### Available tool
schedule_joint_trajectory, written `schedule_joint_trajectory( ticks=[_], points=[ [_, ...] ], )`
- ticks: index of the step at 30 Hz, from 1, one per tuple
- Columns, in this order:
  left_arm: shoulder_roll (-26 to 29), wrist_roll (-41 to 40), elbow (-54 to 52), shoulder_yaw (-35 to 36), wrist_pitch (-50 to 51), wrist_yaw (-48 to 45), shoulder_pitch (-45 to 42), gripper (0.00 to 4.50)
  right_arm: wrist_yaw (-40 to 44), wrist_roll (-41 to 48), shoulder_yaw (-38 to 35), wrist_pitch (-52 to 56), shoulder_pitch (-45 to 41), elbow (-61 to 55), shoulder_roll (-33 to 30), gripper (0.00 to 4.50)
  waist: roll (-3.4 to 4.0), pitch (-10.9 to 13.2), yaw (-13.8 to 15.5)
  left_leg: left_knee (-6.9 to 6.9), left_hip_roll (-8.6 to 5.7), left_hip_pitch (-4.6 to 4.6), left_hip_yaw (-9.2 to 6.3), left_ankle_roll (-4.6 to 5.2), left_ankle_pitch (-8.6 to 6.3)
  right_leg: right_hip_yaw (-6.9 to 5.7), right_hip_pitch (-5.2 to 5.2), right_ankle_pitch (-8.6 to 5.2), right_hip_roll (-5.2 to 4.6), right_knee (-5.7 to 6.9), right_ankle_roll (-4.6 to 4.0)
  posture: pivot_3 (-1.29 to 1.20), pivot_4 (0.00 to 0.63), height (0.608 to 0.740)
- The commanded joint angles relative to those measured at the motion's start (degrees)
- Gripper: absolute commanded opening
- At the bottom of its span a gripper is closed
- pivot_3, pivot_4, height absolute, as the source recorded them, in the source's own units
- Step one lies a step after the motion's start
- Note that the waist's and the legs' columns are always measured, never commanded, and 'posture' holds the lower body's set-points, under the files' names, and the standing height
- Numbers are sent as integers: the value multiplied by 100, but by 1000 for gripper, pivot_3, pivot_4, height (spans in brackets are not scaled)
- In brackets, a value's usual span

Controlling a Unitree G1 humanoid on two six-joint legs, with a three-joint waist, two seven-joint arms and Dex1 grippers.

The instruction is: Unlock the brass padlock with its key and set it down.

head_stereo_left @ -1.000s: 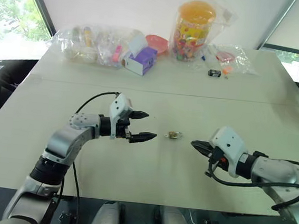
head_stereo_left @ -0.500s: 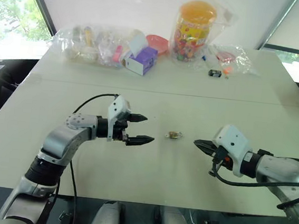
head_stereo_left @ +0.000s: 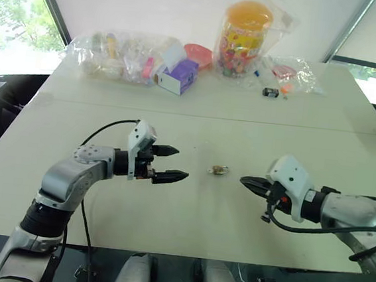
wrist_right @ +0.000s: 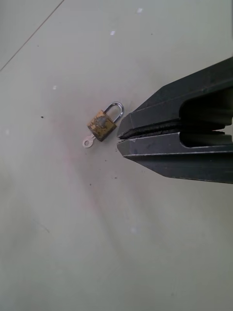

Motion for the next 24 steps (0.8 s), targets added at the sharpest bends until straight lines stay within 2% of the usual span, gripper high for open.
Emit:
schedule_joint_trajectory(
  ticks=[1, 4, 5, 9, 11, 18, 24],
  points=[
    [94, -152, -262, 158, 57, -5, -87, 4421, 17, 52, 88, -156, -229, 95, 18, 0, 0, 0, -3, 0, 0, 0, 0, 0, 0, 0, 0, 0, 0, 0, 0, 0, 150, 735],
    [198, -155, -280, 177, 47, -49, -59, 4500, 61, -20, 350, -292, -420, 297, 61, 868, 0, 0, -5, 0, 1, 0, 0, 0, 0, 0, 0, 0, 0, 0, 0, 0, 150, 735],
    [235, -161, -281, 184, 38, -64, -53, 4500, 59, -78, 456, -358, -492, 377, 79, 1299, 0, 0, -8, -1, 1, 1, 0, 0, 0, 0, -1, 0, 0, 0, 0, 0, 150, 735],
    [232, -133, -249, 153, 2, 26, -84, 4500, 460, -462, 1189, -1027, -976, 1260, 109, 3531, 0, 0, -12, 1, 1, 1, 1, 0, 0, 1, 0, 0, 0, 0, 0, 0, 150, 735],
    [240, -116, -314, 146, -29, 63, -5, 4500, 627, -653, 1490, -1331, -1152, 1664, 165, 4457, 0, 0, -12, 1, 0, 1, 1, 0, 0, 0, 0, 0, 1, 0, 0, 0, 150, 735],
    [255, -177, -497, 139, 60, 160, 27, 4500, 1383, -1129, 2128, -2305, -1923, 3456, 473, 4457, 0, 0, -5, 1, 0, 0, 2, 0, 0, 0, -2, 0, -2, 0, 0, 0, 150, 735],
    [247, -141, -577, 136, 2, 250, 103, 4500, 1612, -1421, 2257, -2782, -2268, 4464, 830, 4457, 1, 0, -12, 0, 2, 0, 2, -1, 1, 0, -3, 0, -2, 0, 0, 0, 150, 735]
  ],
)
